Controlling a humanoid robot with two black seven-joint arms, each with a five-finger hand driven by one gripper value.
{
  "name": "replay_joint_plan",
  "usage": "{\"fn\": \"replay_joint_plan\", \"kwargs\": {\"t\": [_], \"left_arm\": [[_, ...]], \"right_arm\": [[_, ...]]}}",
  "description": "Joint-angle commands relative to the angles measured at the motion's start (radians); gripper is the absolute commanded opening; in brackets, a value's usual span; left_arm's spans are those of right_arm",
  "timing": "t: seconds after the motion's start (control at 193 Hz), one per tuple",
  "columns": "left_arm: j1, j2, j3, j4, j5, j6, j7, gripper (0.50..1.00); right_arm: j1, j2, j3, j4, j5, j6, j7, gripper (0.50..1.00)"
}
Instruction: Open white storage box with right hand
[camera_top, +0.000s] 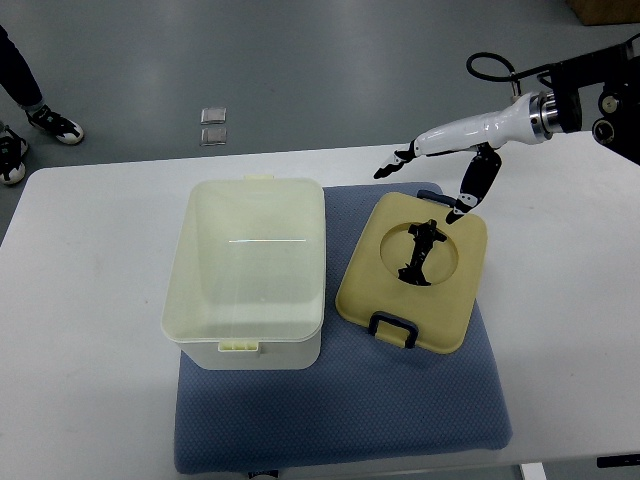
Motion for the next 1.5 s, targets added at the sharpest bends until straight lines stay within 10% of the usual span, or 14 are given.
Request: {"fn": "replay_joint_plan", "kwargs": {"t": [0.0,0.394,0.898,1.495], "left_arm": [[0.0,0.0,0.0,0.0,0.0,0.0,0.0,1.0],[-0.001,0.0,0.0,0.0,0.0,0.0,0.0,1.0],[0.0,0.0,0.0,0.0,0.0,0.0,0.0,1.0],[0.0,0.0,0.0,0.0,0.0,0.0,0.0,1.0]], "right_arm": [[-0.019,0.011,0.068,-0.016,0.141,0.024,-0.072,0.911],[-0.157,0.123,0.082,-0.144,0.856,-0.119,-0.273,0.911],[-0.26,0.227,0.082,-0.278,1.595,-0.122,-0.512,0.911],[-0.271,0.243,0.101,-0.299,1.618,-0.106,-0.516,0.924]]}}
